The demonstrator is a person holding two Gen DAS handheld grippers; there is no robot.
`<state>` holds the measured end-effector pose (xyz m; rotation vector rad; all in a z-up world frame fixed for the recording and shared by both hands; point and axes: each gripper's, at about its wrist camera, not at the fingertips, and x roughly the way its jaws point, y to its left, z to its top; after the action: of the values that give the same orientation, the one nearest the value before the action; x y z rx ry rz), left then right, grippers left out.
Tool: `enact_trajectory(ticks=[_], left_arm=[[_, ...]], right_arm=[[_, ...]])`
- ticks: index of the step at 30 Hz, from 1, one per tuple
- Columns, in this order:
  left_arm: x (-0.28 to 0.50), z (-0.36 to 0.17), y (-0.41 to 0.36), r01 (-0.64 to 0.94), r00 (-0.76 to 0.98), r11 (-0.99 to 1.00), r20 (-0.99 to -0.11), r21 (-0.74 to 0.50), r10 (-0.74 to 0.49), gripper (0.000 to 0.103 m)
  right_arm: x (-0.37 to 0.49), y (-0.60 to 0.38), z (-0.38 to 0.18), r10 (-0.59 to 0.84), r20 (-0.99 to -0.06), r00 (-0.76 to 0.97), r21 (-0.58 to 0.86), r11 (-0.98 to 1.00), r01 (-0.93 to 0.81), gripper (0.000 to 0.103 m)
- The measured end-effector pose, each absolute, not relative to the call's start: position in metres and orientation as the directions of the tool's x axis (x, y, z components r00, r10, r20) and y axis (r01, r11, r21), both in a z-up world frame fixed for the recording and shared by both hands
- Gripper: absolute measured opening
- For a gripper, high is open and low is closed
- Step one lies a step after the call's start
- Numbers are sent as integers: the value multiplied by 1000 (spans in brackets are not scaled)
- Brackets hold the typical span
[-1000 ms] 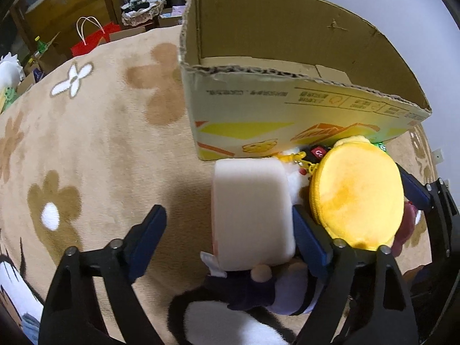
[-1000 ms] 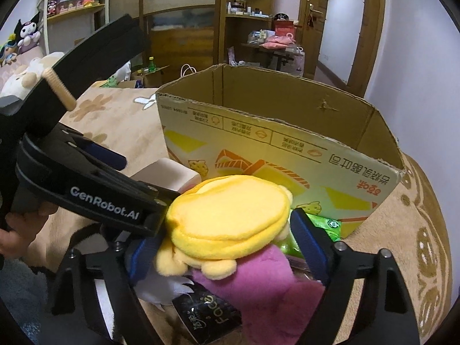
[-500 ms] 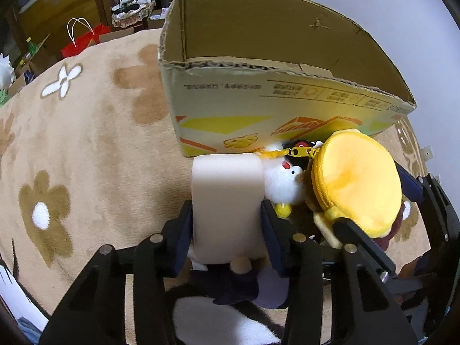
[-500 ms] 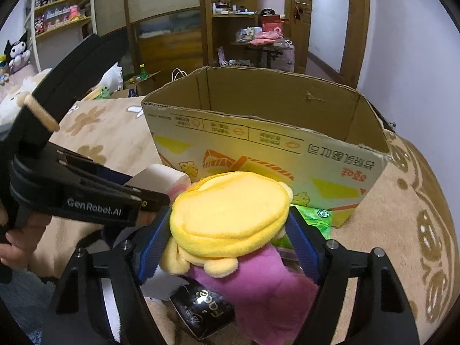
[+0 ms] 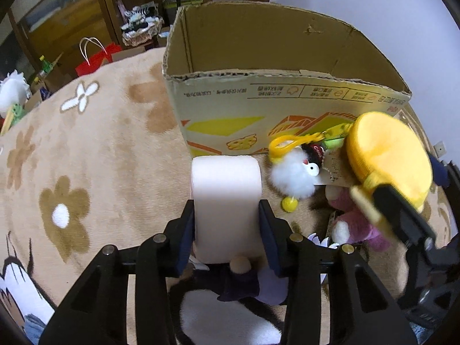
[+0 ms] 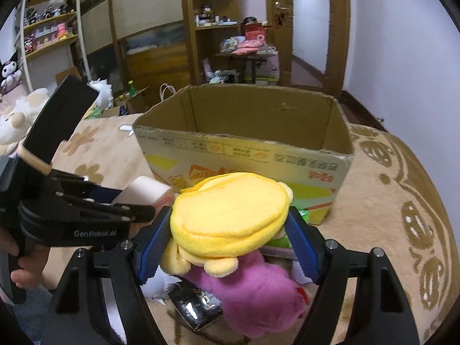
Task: Organize soft objects
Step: 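Lift the white foam block with the left tool while the right tool carries the yellow plush over the box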
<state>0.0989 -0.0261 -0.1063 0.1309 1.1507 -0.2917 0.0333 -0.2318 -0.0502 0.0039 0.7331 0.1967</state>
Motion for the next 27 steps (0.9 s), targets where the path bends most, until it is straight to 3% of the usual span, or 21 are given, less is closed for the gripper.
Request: enact_trajectory(ticks=[13,27], left_arm=[[70,-67,-19,251,562,967,-820,41,-111,40],[41,-30,-9,209,716,976,-688,52,-117,40]], right_arm=[[7,-240,-21,50,-570,820,-5,998,-64,82],[-11,-241,12,-25,-477,879,-36,999,9,81]])
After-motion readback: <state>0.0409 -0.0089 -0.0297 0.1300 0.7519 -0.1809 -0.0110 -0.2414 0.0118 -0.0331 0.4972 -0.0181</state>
